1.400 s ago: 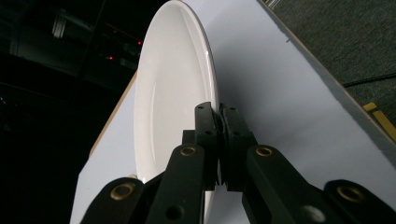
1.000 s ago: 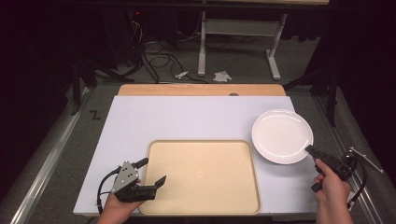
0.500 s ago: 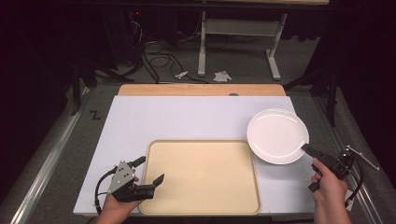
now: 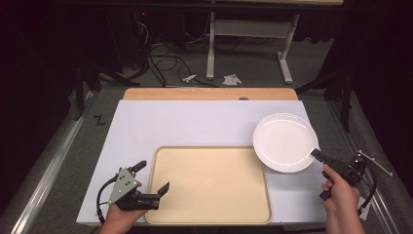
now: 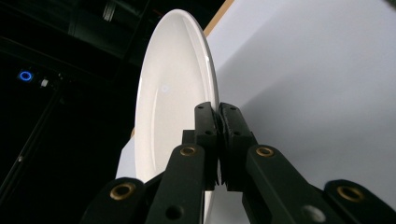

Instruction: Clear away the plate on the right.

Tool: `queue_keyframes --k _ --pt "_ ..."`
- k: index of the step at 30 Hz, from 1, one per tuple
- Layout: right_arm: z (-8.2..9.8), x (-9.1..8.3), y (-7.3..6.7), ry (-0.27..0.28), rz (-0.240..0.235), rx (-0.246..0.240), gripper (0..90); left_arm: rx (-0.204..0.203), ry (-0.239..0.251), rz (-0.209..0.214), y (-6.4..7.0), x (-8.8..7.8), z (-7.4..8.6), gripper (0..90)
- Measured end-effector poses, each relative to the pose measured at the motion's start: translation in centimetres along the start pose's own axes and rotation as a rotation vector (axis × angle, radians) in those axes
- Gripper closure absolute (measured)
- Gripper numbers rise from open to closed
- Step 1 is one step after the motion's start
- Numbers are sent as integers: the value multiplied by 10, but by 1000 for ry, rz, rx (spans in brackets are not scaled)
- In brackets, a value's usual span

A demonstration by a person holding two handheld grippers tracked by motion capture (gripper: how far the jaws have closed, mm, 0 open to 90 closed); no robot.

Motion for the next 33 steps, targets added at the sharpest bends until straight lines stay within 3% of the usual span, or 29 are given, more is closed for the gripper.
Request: queue_keyframes --k 8,27,33 --pt "11 11 -14 -58 -53 -25 892 2 1 10 0 0 0 1" --pt "36 44 -48 -195 -74 -79 891 -14 8 8 -4 -2 1 1" --pt "51 56 -62 -243 -94 -84 892 -14 8 9 -3 -2 1 1"
Point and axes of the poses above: each handheld gripper's, and its own axes: x roughly forward along the jaws, z roughly out of its underside, y roughly to its right, the point moved 1 cm from there along x, roughly forward along the jaws, and after that the axes turned 11 degrees about y, right-handed, at the moved point
